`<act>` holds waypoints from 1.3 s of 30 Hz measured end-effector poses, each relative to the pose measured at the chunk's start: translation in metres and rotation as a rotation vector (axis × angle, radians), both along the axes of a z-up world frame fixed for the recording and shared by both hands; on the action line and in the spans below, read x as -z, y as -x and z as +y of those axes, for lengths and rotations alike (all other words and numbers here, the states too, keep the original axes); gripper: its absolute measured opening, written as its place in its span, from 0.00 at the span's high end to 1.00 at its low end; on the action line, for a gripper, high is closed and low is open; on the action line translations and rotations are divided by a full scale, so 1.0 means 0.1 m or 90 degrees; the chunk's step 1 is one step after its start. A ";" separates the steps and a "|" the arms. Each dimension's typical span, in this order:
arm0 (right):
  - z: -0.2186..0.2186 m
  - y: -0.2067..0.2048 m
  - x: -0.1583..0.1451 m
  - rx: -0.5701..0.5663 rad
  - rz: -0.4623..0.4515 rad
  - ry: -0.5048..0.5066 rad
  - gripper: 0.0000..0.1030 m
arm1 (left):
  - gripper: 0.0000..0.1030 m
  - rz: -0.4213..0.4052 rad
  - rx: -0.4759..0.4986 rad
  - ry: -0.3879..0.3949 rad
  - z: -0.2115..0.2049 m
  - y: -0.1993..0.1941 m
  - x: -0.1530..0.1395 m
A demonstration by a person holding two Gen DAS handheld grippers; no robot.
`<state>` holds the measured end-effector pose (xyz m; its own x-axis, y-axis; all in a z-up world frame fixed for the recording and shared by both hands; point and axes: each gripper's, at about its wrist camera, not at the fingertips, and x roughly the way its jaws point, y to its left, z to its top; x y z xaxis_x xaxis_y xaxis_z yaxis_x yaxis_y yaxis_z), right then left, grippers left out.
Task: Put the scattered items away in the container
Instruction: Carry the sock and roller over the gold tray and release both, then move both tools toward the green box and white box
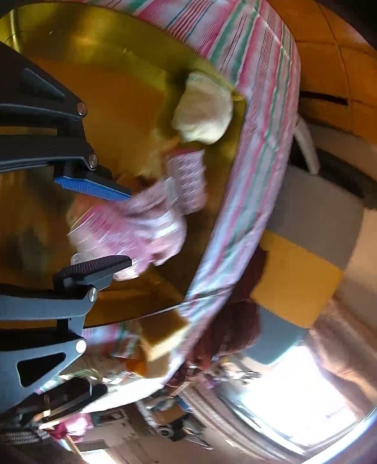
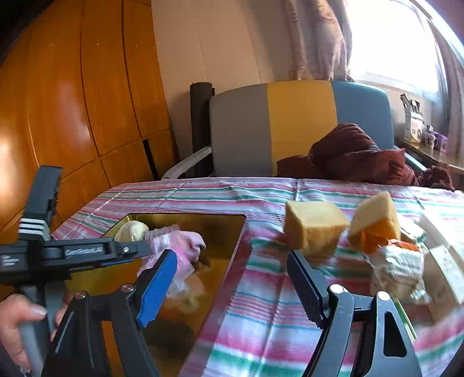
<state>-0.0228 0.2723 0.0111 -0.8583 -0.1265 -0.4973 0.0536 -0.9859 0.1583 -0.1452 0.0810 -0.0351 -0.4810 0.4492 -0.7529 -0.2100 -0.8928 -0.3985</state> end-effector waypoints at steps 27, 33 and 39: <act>0.68 -0.62 0.17 0.101 -0.002 0.059 0.24 | 0.61 0.032 -0.033 0.007 0.10 -0.10 -0.24; 0.90 -0.80 0.34 0.132 -0.030 0.050 0.24 | 0.61 0.092 -0.001 -0.044 0.23 -0.47 -0.36; 1.29 -0.94 0.40 0.198 -0.037 0.028 0.24 | 0.58 0.141 0.106 -0.046 0.74 -0.85 -0.47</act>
